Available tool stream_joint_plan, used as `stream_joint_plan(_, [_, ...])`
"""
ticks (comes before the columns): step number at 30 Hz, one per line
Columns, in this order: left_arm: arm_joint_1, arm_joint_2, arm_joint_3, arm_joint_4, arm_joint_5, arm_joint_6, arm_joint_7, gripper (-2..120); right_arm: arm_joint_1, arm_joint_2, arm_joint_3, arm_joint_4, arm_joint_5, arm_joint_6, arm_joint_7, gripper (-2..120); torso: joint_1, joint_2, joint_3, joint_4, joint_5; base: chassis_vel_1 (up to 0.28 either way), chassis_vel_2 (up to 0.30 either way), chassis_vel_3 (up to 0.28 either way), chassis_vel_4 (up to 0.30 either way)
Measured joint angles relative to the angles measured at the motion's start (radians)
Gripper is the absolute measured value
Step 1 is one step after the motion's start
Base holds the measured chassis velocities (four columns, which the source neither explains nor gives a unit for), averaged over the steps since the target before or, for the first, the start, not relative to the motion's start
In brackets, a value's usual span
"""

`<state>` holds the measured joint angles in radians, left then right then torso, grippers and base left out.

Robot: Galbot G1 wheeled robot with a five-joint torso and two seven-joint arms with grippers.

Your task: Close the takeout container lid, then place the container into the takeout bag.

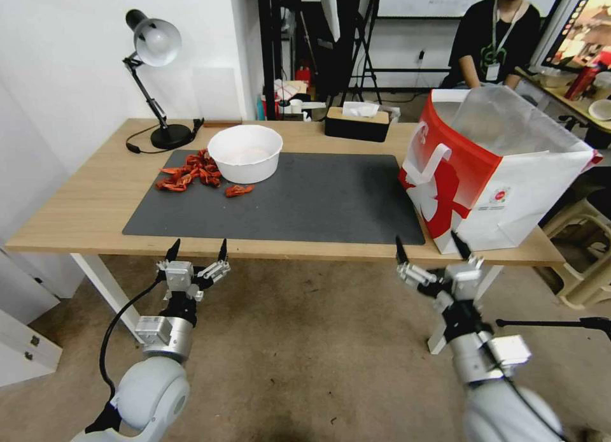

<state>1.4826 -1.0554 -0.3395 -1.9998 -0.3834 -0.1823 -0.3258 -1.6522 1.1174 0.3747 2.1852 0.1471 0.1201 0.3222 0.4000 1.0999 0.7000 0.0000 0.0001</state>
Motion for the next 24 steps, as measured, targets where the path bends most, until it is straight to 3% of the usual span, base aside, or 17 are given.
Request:
stream_joint_plan(7, [0.011, -0.005, -0.001, 0.0, 0.001, -0.003, 0.0, 100, 0.019, 0.036, -0.03, -0.072, -0.027, 0.031, 0.038, 100, 0.0, 0.0, 0.0, 0.0, -0.0001, 0.0, 0.0, 0.0, 0.0])
stream_joint_plan(24, [0.027, -0.008, -0.005, -0.002, 0.001, -0.011, 0.002, 100, 0.023, 0.047, -0.029, -0.08, -0.027, 0.033, 0.039, 100, 0.0, 0.0, 0.0, 0.0, -0.0001, 0.0, 0.0, 0.0, 0.0])
